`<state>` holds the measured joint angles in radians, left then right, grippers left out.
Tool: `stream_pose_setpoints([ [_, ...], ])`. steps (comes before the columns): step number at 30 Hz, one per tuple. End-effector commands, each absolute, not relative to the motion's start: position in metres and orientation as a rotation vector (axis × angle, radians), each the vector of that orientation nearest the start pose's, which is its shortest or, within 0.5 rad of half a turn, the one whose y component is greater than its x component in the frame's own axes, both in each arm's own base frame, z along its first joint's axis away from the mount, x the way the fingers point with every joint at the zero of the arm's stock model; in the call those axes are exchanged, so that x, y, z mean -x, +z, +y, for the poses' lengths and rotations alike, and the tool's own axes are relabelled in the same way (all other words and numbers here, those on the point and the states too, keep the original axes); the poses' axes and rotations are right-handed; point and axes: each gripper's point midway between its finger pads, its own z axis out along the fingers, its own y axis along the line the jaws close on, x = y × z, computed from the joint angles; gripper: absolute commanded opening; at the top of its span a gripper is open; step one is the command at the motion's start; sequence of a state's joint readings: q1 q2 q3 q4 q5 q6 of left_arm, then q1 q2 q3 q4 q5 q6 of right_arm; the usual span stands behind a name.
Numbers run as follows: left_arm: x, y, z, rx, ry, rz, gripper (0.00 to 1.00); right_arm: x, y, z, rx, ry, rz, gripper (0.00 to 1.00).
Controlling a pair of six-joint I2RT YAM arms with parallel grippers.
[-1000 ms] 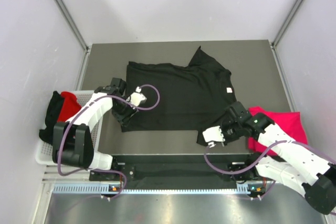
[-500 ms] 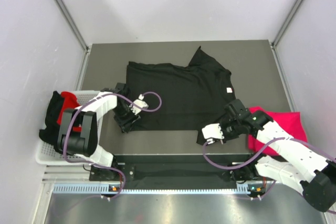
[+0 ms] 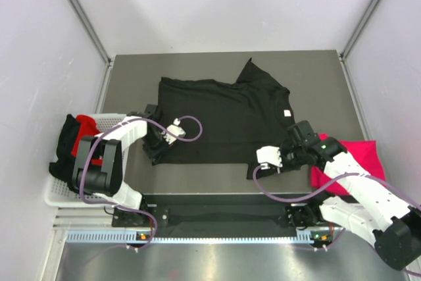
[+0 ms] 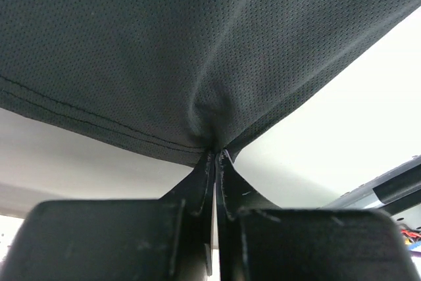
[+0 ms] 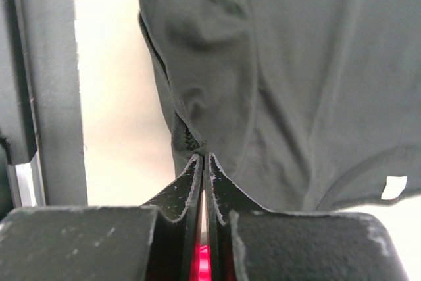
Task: Fold and stack the t-shirts
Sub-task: Fold the tshirt
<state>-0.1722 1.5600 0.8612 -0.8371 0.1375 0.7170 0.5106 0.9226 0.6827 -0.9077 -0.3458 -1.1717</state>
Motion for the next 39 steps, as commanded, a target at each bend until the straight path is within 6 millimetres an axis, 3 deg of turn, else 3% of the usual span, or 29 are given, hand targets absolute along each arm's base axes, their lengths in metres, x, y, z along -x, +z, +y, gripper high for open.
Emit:
stream_pose_setpoints([
  [1,-0.209,0.006,-0.035,-1.347,-0.211,2.751,0.0,-0.173,0.102,0.124,1.891,0.267,1.681,0.0],
  [14,-0.202,0.081,-0.043,-1.349,-0.179,2.624,0.0,-0.17,0.174,0.107,1.673,0.196,1.664,0.0],
  [22,-0.187,0.096,-0.046,-1.378,-0.19,2.61,0.0,-0.177,0.199,0.103,1.603,0.152,1.651,0.0],
  [28,-0.201,0.097,-0.039,-1.381,-0.094,2.584,0.0,-0.202,0.205,0.1,1.543,0.093,1.665,0.0],
  [31,-0.215,0.096,-0.041,-1.364,-0.08,2.586,0.0,-0.223,0.199,0.098,1.517,0.102,1.712,0.0],
  [39,-0.243,0.079,-0.055,-1.359,-0.148,2.597,0.0,-0.281,0.206,0.091,1.37,0.137,1.763,0.0],
])
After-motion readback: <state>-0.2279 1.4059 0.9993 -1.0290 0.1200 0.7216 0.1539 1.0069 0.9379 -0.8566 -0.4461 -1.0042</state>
